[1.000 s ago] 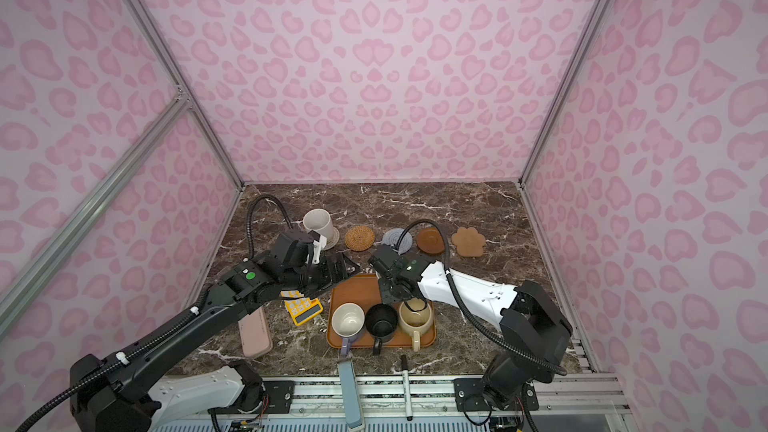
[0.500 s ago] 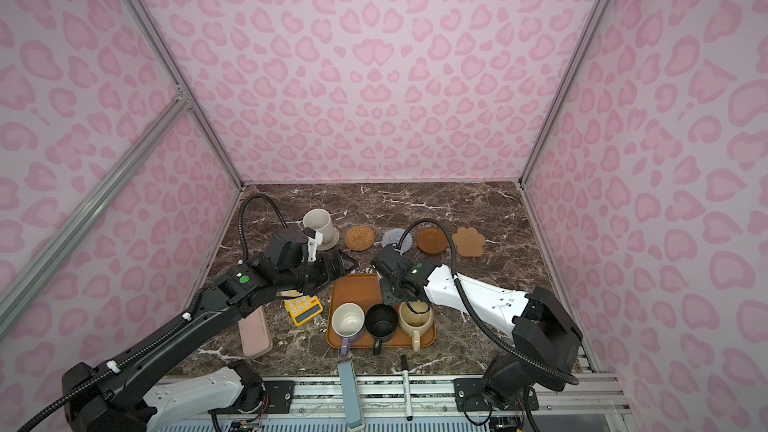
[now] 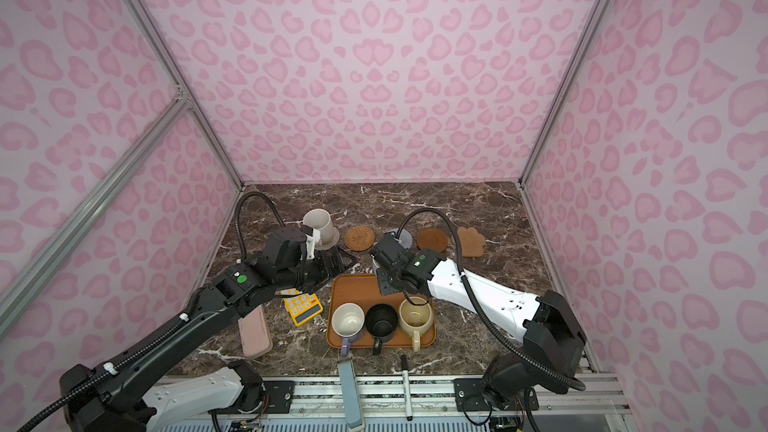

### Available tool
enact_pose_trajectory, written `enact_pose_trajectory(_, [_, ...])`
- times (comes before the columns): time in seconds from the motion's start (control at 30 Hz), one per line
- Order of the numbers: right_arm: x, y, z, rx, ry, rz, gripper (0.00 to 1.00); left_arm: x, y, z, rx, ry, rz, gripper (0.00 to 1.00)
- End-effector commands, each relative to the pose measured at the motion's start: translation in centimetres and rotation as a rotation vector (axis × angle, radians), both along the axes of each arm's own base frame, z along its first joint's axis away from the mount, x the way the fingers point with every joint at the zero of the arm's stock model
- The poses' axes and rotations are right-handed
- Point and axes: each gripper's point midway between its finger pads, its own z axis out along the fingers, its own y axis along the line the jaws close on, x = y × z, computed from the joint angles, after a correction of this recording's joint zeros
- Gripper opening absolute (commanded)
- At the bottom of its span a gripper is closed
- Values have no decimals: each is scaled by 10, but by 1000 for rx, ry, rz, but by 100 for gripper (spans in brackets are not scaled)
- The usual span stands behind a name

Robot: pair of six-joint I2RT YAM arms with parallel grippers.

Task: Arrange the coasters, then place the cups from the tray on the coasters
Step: 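Lift the light blue mug with the right gripper toward the rattan coaster, then lower the light blue mug onto the rattan coaster with the right gripper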

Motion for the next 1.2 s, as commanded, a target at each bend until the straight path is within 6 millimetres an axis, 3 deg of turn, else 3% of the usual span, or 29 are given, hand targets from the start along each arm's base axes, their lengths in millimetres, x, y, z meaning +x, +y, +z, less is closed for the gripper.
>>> enact_pose_trajectory(0.0, [9, 0, 3, 18, -10, -23, 0, 2, 4, -1, 33, -11, 9, 97])
enact_pose_trajectory(0.13, [38, 13, 30, 43, -55, -24, 0, 3, 11, -2, 54, -17, 30, 97])
enact_pose_trajectory(0.27, [61, 29, 44, 30, -52, -3, 0, 4, 20, 3, 85, -31, 46, 97])
enact_pose_trajectory(0.53, [87, 50, 50, 36, -58, -12, 0, 22, 46, 10, 96, -44, 97, 97])
enact_pose_trajectory(0.73, [104, 64, 40, 21, -26, -55, 0, 37, 65, 7, 155, -33, 133, 97])
enact_pose_trajectory(1.17, [142, 89, 7, -24, 11, -121, 0, 58, 64, -5, 144, -19, 152, 97])
